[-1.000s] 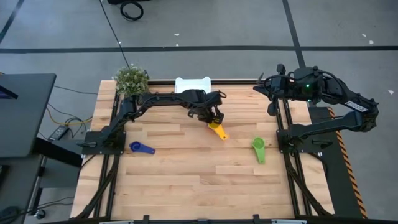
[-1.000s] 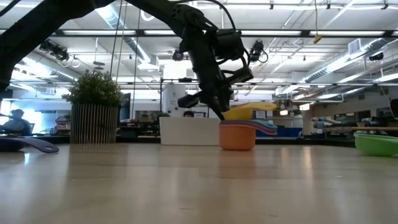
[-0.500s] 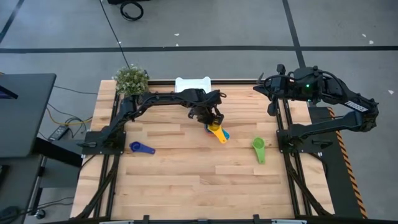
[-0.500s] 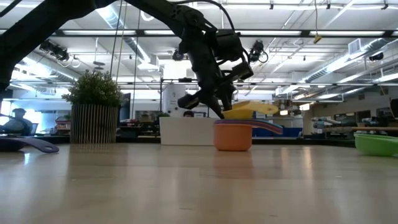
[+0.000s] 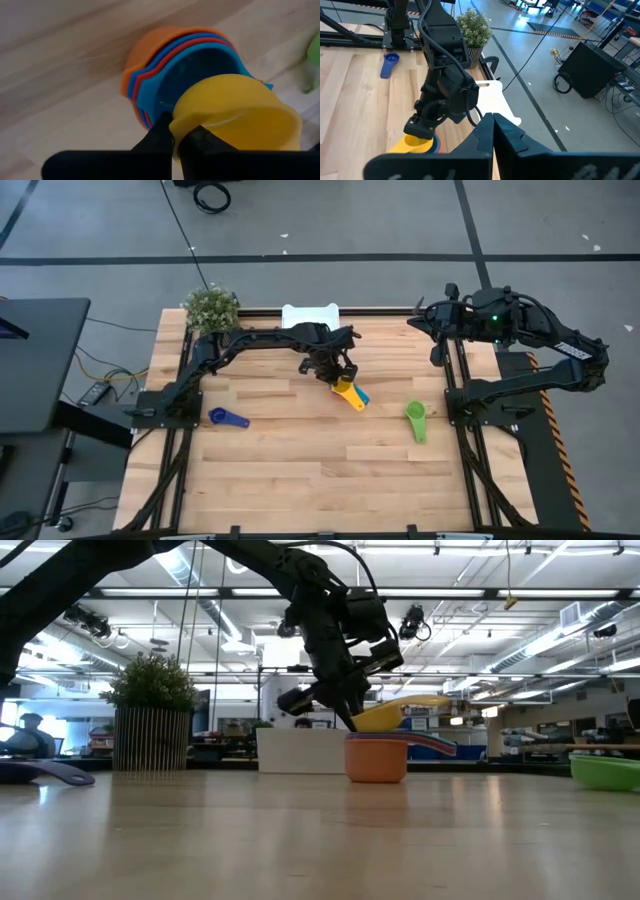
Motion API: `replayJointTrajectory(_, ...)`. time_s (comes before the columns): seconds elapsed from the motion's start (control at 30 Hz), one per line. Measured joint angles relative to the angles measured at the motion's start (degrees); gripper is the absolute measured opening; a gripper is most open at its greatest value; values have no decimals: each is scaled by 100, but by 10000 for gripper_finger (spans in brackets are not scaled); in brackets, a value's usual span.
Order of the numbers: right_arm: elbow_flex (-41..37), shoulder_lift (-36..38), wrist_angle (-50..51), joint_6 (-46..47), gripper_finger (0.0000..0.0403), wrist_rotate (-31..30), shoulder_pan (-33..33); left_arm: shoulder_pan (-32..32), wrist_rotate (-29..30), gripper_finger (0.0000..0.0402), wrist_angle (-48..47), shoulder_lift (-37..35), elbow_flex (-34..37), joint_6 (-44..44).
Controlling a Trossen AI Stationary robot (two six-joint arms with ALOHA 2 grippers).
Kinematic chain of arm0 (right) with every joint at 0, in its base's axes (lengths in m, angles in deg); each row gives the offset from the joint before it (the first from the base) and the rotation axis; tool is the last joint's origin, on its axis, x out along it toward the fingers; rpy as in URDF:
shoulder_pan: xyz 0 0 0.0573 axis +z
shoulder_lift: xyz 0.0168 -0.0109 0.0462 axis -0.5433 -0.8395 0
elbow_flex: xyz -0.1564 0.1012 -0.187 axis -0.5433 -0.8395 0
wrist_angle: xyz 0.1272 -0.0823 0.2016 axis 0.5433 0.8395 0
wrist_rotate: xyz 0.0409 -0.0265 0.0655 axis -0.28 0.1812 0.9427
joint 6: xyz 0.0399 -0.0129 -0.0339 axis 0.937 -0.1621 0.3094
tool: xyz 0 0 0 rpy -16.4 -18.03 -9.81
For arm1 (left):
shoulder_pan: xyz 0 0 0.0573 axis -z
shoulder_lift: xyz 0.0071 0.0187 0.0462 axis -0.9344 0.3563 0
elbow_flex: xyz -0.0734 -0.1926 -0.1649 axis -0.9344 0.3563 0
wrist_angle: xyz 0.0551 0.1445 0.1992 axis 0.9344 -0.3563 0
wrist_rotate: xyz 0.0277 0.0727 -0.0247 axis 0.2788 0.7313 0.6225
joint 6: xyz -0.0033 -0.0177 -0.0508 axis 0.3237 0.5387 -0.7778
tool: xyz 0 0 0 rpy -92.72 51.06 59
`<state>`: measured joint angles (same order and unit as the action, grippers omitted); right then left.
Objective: Nest measuring cups in basket
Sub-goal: Stack the yellow measuring cup on top of the light blue measuring cup
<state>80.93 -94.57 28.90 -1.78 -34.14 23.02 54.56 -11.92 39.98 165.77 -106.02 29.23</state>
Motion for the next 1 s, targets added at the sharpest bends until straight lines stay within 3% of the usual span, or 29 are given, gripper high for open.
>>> replayJointTrajectory(0.2,0,0,-1,-1,9,3,0,4,230,15,-333,0,-2,-81)
replayJointTrajectory(0.6,0,0,-2,-6,9,1,0,4,219,57,-321,0,-2,162)
replayJointTrajectory(0.87,0,0,0,-6,9,-1,0,0,181,57,-335,0,-2,377)
replayJointTrajectory(1.0,0,0,-2,-6,9,-1,0,0,167,32,-404,0,-2,365)
